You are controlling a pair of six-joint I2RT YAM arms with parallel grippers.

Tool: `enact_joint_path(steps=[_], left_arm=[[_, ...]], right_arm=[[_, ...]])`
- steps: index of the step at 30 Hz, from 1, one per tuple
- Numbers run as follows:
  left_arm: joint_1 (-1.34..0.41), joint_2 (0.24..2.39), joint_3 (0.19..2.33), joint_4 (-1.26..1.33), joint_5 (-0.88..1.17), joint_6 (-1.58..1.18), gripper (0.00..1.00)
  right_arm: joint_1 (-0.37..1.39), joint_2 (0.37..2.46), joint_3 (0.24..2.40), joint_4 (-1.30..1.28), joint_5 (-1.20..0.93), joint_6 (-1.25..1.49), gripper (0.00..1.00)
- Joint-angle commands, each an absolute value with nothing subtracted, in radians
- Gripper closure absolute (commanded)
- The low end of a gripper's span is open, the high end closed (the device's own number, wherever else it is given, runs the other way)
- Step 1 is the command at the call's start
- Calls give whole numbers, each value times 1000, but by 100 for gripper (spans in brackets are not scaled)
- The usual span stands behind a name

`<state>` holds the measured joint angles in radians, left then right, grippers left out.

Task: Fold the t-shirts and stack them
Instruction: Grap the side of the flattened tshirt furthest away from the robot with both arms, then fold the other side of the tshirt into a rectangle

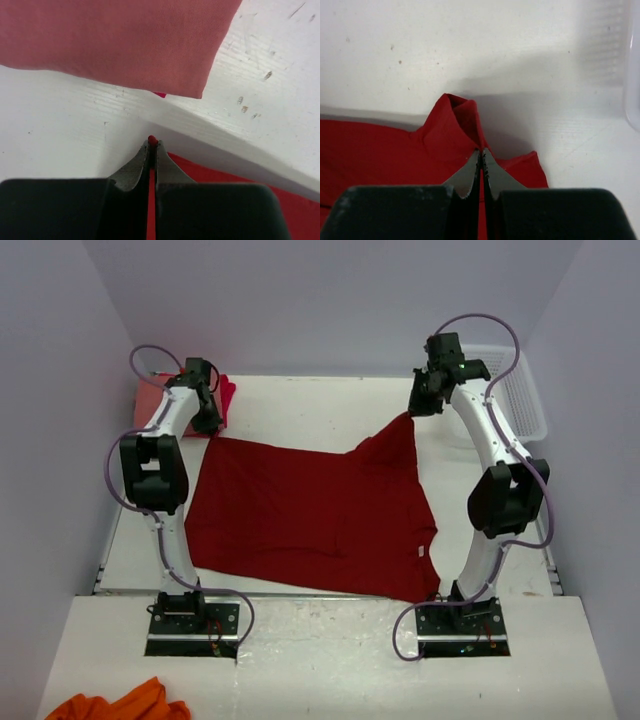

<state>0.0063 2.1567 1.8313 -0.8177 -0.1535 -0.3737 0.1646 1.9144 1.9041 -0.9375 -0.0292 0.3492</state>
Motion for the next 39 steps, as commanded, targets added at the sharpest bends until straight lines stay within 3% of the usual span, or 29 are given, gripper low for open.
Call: enact_joint_path(steps=[1,15,27,39], left_arm=[[11,2106,1910,-833,-195,-356,100],[17,2200,1937,-841,-232,-357,100],[23,2140,1843,-868,-296,-390,100],[20,1945,1675,-845,-290,-391,100]], right_arm=[[155,1954,2041,-963,-49,313,100],[127,2149,2410,-1051,-156,258,100],[129,1806,1863,-884,-187,342,100],[193,1540,1520,-810,-163,387,100]])
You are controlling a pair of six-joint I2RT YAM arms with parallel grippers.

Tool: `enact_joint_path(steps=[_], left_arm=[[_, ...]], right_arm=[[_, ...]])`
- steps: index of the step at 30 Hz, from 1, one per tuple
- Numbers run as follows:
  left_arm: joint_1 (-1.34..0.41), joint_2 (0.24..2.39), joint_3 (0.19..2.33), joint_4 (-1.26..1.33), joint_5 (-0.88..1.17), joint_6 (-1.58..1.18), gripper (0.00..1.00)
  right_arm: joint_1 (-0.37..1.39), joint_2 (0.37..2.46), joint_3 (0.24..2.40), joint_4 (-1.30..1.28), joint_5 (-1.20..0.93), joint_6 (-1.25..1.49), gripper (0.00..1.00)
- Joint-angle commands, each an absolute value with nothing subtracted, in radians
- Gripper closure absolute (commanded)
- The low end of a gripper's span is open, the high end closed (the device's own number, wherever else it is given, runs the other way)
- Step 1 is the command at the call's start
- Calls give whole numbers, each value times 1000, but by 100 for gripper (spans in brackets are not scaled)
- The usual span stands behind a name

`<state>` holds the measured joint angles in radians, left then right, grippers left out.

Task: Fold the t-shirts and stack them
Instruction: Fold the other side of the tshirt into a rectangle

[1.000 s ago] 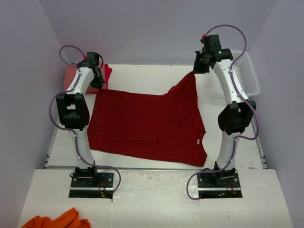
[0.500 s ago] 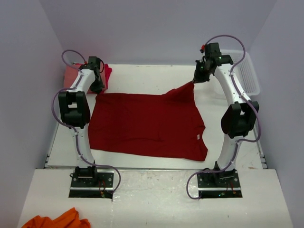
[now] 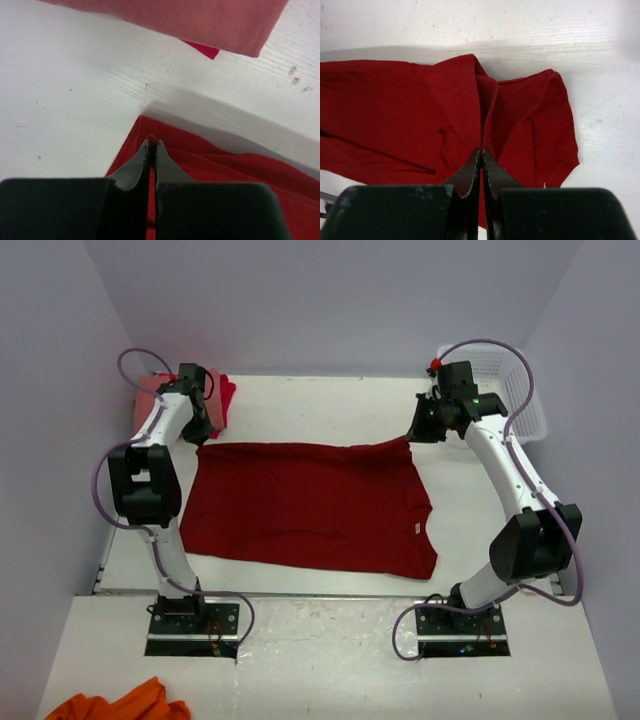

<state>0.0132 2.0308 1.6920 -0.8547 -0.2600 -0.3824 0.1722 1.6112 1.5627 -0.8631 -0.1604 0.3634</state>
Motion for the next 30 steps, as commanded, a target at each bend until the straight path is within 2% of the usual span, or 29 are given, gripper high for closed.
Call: enact_joint_path(steps=[1,11,30], left_arm=[[20,1939,1672,-850,-296,-393,100],[18,1847,1565,-861,-322,-406,100],[-18,1723,1335,-887,-414,-460,100]], right_arm=[[201,1526,1508,-816,-158,387,100],[281,1333,1330,-818,-109,408,100],[291,1048,1097,-910,-51,448,100]])
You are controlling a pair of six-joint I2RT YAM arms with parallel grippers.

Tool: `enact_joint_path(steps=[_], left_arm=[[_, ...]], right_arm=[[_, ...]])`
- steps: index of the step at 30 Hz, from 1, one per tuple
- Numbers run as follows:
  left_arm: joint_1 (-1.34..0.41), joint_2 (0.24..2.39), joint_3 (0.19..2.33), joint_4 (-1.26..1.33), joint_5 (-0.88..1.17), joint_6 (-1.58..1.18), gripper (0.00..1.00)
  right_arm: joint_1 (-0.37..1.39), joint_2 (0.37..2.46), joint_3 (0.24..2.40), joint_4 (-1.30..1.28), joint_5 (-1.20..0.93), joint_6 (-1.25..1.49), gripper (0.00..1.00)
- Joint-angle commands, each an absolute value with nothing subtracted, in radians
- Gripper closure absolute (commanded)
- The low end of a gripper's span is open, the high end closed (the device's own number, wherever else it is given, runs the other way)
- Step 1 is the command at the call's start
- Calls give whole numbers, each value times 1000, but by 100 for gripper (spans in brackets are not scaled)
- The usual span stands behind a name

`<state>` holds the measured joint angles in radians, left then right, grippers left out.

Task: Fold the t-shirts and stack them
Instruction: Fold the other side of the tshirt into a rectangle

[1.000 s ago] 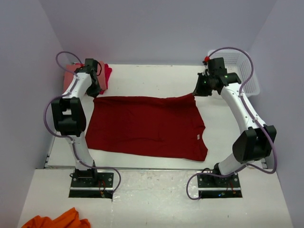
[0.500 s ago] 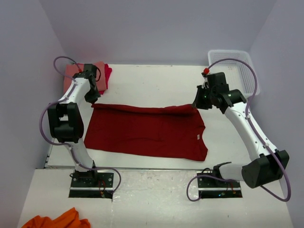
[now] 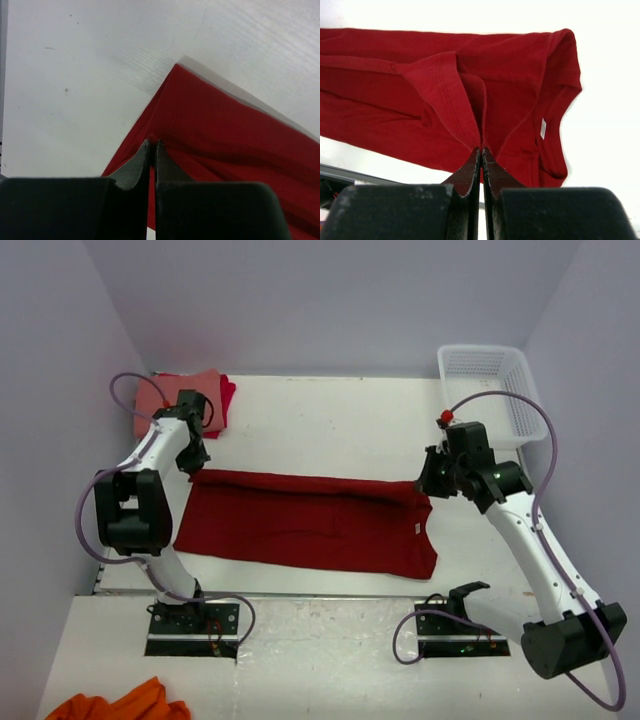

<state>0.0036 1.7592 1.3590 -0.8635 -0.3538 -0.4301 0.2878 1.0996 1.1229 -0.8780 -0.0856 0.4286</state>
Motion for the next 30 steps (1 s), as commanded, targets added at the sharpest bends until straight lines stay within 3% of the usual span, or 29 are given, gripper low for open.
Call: enact_joint_path(steps=[1,13,30], left_arm=[[-20,1720,1327,-888,-416,-462,100],[-83,1683,1249,-925,-482,-515,100],[-84,1698,1236,-1000,-595,-600,100]], right_arm=[[290,1034,1082,-913,-63,452,100],[293,897,990,-1002,-49,479,100],[321,893,950,-1046,-100,491,100]])
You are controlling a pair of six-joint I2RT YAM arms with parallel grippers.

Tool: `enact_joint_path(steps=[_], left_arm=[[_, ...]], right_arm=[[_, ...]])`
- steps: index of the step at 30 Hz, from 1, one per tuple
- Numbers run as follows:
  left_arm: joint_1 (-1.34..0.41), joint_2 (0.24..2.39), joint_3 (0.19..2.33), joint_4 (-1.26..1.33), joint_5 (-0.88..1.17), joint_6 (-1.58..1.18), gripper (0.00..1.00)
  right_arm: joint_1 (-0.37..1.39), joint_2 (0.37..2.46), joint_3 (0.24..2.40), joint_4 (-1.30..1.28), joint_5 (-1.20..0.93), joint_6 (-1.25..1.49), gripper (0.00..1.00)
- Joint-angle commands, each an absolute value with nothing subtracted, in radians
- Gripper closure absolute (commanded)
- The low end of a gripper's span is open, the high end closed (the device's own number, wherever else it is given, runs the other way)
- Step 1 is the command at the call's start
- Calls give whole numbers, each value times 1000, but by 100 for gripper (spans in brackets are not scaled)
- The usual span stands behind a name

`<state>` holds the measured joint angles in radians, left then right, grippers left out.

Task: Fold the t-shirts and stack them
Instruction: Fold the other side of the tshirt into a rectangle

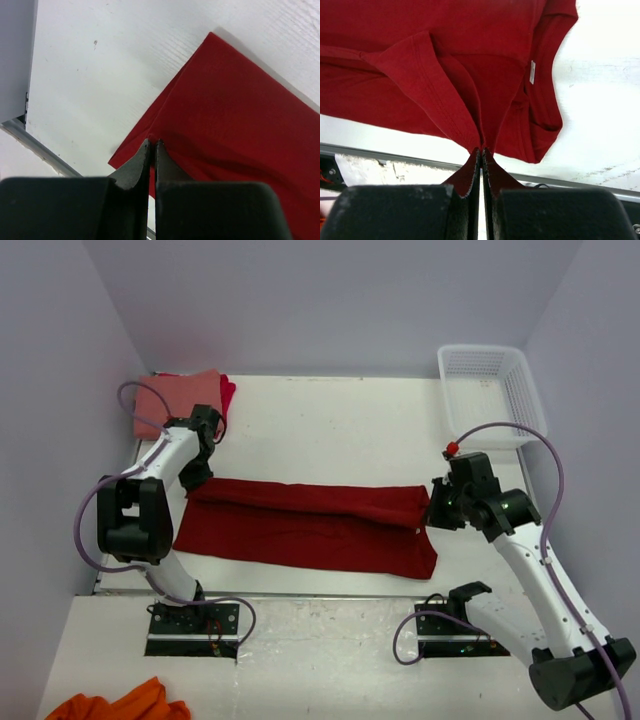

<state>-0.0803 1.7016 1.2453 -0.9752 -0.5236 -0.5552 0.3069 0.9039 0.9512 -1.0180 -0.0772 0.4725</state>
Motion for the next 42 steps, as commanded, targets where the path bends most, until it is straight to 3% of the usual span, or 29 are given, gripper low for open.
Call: enact_joint_path(steps=[1,3,4,5,8,10,12,16,18,19,20,21,22,23,25,26,28,29,31,36,39,40,42], left_arm=[[-84,1704,1236,-1006,-598,-604,100],[-84,1721,1242,-1031,-606,-621,96],[-84,1723,1244,-1041,-615,-655,91],[-84,1718,1246,-1046,-617,-667,88],[-92,1654,1229,-1072,-604,-744,79],[-107,1590,1218,-1068,-598,-799,60],[-129,1553,1226,-1083,-600,-848,48],[-135,1502,1279,-1134,-655,-920,45],[-138,1494,1293,-1074,-644,-869,39],[-138,1506,1293,-1039,-591,-832,40],[-138,1523,1302,-985,-554,-793,49],[-138,1543,1310,-971,-519,-729,63],[-138,1566,1315,-951,-433,-698,92],[-138,1612,1315,-915,-390,-674,100],[-138,1670,1309,-882,-272,-623,100],[-153,1684,1299,-867,-250,-608,100],[-163,1706,1290,-824,-182,-577,100],[-163,1719,1270,-781,-142,-562,100],[-163,1745,1261,-766,-88,-549,100],[-166,1759,1249,-753,-83,-526,100],[-166,1750,1250,-753,-83,-519,100],[-166,1741,1252,-753,-83,-517,100],[-166,1736,1255,-756,-81,-509,100]], right_arm=[[325,894,953,-1052,-110,491,100],[342,890,963,-1078,-133,499,98],[350,884,968,-1089,-133,503,92],[359,865,974,-1112,-129,532,73],[409,798,1018,-1147,-85,589,42],[411,782,1038,-1170,-58,601,20],[413,807,1064,-1181,-51,597,19],[413,879,1068,-1128,-3,559,19],[413,944,1081,-1060,-2,548,27],[411,971,1091,-1037,-11,537,58],[413,997,1104,-984,-20,535,93],[411,1024,1111,-959,-26,535,100],[413,1085,1120,-942,-38,525,100],[410,1118,1133,-908,-55,525,100],[413,1208,1144,-868,-102,502,100],[413,1238,1163,-845,-124,496,92],[413,1285,1164,-809,-161,473,58],[413,1333,1173,-781,-175,465,34],[413,1385,1184,-755,-246,431,17],[413,1543,1200,-681,-305,429,14],[426,1601,1169,-618,-345,454,25],[434,1615,1164,-608,-351,466,34],[462,1638,1152,-585,-338,476,39]])
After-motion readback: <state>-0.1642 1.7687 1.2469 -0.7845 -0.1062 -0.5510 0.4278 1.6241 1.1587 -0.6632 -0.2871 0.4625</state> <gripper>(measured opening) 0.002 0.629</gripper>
